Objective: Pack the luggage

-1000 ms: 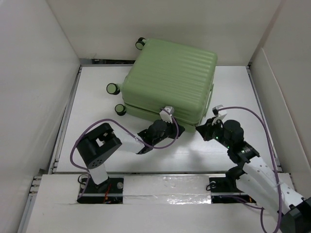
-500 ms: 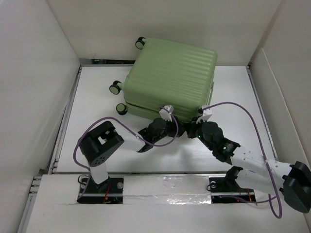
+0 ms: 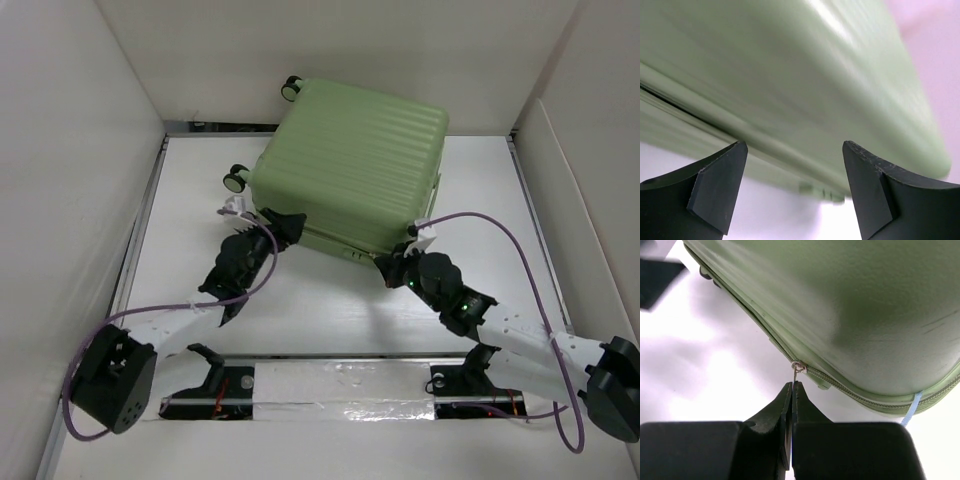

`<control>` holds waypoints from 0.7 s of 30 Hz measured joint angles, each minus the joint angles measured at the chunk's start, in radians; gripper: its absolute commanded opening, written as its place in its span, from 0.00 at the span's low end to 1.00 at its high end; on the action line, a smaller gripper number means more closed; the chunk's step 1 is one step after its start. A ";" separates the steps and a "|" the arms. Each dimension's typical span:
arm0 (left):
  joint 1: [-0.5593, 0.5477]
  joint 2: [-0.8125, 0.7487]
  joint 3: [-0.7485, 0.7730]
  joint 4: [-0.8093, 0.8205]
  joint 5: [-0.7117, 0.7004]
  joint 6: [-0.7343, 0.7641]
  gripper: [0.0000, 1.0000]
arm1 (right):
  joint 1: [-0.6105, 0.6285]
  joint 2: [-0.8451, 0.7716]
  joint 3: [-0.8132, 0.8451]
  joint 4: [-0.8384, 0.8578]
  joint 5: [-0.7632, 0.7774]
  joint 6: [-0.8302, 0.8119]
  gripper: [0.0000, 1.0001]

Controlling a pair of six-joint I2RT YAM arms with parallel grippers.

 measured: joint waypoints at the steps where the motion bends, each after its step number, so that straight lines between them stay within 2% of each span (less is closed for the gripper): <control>1: 0.048 -0.021 0.002 -0.011 0.000 -0.017 0.77 | -0.001 0.000 -0.003 0.004 -0.003 0.000 0.00; 7: 0.291 -0.059 0.006 -0.056 -0.003 -0.134 0.87 | -0.005 0.000 -0.011 0.015 -0.018 0.000 0.00; 9: 0.334 -0.062 0.008 -0.068 -0.005 -0.166 0.92 | -0.005 0.000 -0.011 0.016 -0.021 0.000 0.00; 15: 0.470 -0.015 0.056 -0.089 0.012 -0.260 0.96 | -0.005 0.000 -0.012 0.017 -0.037 -0.001 0.00; 21: 0.515 0.127 0.178 -0.071 0.033 -0.296 0.97 | -0.006 0.000 -0.023 0.032 -0.054 -0.003 0.00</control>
